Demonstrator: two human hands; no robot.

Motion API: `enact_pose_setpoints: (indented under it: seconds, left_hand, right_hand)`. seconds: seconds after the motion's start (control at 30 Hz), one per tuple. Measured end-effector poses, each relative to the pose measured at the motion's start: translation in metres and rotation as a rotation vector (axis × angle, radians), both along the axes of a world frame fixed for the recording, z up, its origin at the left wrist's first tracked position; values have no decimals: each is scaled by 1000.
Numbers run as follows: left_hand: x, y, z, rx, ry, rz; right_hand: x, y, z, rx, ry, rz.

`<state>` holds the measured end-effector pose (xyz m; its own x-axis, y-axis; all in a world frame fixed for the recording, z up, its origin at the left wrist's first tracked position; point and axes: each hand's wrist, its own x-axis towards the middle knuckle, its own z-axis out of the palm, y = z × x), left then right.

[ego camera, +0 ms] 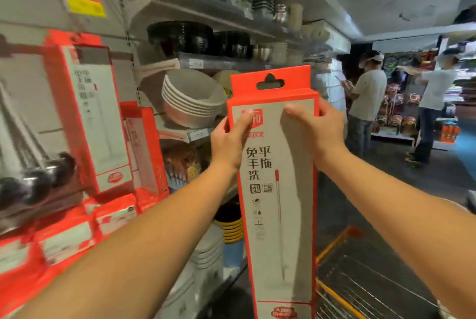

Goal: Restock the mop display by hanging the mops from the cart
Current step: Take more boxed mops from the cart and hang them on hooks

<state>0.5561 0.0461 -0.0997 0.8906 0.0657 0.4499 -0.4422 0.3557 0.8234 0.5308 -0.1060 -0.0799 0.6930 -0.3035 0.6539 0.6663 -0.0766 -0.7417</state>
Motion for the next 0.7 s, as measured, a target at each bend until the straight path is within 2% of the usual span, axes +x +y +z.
enact_pose_setpoints:
  seconds: [0.17, 0.27, 0.37, 0.53, 0.6, 0.7]
  left_hand:
    - [-42, 78, -33, 82, 108, 46]
    - [-64, 104, -37, 69, 166, 225]
    - [-84, 130, -34, 31, 140, 374]
    - [-124, 163, -23, 43, 119, 570]
    - [-139, 174, -21, 38, 110, 648]
    - [-165, 184, -7, -16, 113, 701]
  right_hand:
    - [-21, 66, -2, 91, 54, 135]
    - [-28, 103, -4, 84, 88, 221]
    - [-31, 133, -2, 67, 159, 351]
    - [-41, 165, -28, -115, 380, 657]
    - [-52, 179, -44, -132, 384, 688]
    - [-70, 201, -39, -31, 346, 743]
